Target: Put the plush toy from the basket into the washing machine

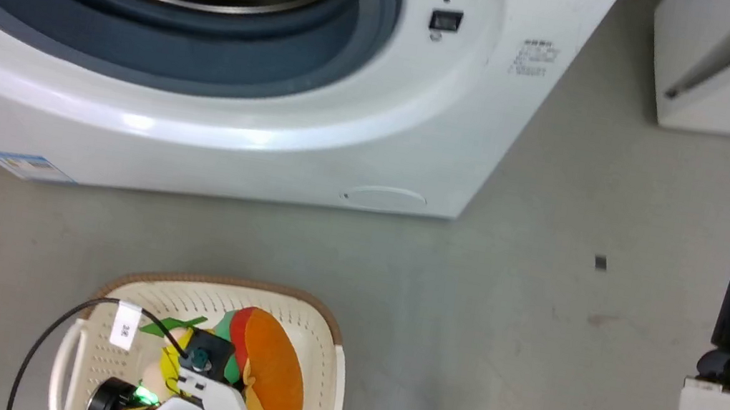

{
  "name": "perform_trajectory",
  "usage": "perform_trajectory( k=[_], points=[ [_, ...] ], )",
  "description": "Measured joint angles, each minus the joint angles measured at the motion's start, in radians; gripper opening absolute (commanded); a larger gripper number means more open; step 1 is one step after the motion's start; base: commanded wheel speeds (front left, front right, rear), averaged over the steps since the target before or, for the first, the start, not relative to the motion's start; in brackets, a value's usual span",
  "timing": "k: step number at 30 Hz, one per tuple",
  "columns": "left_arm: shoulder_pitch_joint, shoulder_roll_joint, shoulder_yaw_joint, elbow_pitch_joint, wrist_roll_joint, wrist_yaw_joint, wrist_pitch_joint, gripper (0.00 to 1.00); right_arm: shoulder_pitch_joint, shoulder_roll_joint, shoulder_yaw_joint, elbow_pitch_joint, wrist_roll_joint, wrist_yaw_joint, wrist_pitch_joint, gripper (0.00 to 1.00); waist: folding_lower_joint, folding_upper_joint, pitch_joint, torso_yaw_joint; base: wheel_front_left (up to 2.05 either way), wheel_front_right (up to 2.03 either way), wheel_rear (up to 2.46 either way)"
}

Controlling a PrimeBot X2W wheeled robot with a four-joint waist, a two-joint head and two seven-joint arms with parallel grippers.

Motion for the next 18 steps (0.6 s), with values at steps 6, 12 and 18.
perform_trajectory(
  k=[6, 12, 18],
  points=[
    [0.031, -0.003, -0.016, -0.027, -0.01, 0.0, -0.04, 0.0, 0.045, 0.0, -0.002, 0.004, -0.007, 0.0, 0.0, 1.0, -0.0001, 0.0, -0.079, 0.026, 0.0, 0.0, 0.0],
    [0.058, -0.003, -0.008, -0.115, -0.035, 0.001, -0.05, 0.0, 0.078, 0.0, -0.006, 0.006, -0.007, 0.0, 0.0, 1.0, -0.0001, 0.0, -0.142, 0.049, 0.0, 0.0, 0.0],
    [0.093, -0.004, 0.013, -0.293, -0.034, 0.034, -0.053, 0.0, 0.107, 0.0, -0.016, 0.007, -0.007, 0.0, 0.0, 1.0, -0.0001, 0.0, -0.19, 0.072, 0.0, 0.0, 0.0]
  ],
)
